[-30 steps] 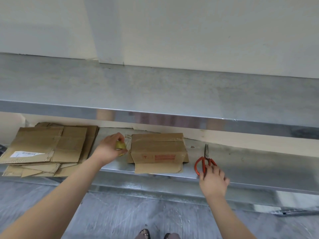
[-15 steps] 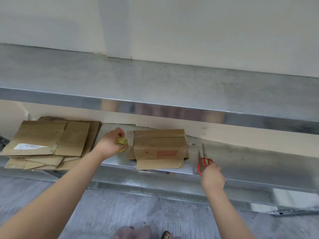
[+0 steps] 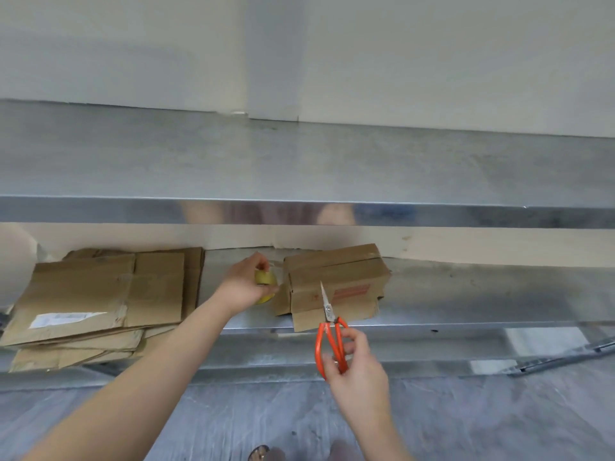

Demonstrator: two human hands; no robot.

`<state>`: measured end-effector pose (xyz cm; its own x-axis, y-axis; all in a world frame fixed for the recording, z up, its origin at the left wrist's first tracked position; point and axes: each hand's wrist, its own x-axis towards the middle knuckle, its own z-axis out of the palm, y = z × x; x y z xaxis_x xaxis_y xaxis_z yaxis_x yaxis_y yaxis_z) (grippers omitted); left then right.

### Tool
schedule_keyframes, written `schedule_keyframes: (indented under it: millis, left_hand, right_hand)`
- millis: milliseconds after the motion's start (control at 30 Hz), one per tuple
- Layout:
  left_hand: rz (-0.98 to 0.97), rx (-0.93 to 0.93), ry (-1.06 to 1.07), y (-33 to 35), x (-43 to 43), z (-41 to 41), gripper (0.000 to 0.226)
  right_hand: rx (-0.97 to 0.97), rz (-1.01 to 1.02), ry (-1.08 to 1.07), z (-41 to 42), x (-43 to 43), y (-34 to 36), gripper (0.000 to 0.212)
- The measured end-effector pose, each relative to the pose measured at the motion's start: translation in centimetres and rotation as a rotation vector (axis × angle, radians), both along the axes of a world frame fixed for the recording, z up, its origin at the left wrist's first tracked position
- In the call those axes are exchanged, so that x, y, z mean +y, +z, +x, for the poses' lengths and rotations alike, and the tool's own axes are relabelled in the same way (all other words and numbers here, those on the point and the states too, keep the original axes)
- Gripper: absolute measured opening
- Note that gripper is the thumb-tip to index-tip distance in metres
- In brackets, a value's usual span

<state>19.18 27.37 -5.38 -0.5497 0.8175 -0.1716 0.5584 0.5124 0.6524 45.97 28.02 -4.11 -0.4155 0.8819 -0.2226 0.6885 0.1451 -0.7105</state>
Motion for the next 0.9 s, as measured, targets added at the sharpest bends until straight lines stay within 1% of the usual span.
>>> schedule_keyframes:
  millis: [67, 133, 233, 300, 433, 600, 667, 767, 900]
  left_hand:
    - [0.010, -0.013, -0.020, -0.3, -0.3, -0.2, 0.041]
    - [0.020, -0.021, -0.042, -0.3, -0.6, -0.5, 0.040]
    - [0.037, -0.049, -0.057, -0.2, -0.9, -0.8, 0.037]
    - [0.037, -0.084, -0.071, -0.1, -1.2, -1.0, 0.033]
    - [0.047, -0.093, -0.102, 0.0, -1.6, -1.5, 0.030]
    - [0.040, -0.099, -0.126, 0.1, -1.6, -1.9, 0.030]
    - [0.040, -0.091, -0.131, 0.1, -1.6, -2.0, 0.029]
    - [0.050, -0.084, -0.129, 0.1, -1.5, -2.0, 0.029]
    - [0.046, -0.078, -0.137, 0.1, -1.5, -2.0, 0.030]
  right_hand:
    - [0.096, -0.151, 0.000, -1.7, -1.6, -0.9, 0.031]
    - [0.179, -0.297, -0.005, -3.1, -2.6, -1.6, 0.032]
    - [0.229, -0.477, 0.018, -4.8, -2.8, -2.0, 0.046]
    - [0.248, -0.548, 0.024, -5.6, -2.7, -1.9, 0.050]
    - [0.228, -0.621, 0.023, -6.7, -2.6, -1.4, 0.042]
    - [0.278, -0.674, -0.032, -7.7, -2.2, -1.4, 0.041]
    - [0.285, -0.685, -0.055, -8.0, -2.0, -1.4, 0.035]
    - [0.283, -0.681, -0.059, -8.2, -1.8, -1.8, 0.019]
    - [0.288, -0.639, -0.067, -8.1, -1.7, -2.4, 0.014]
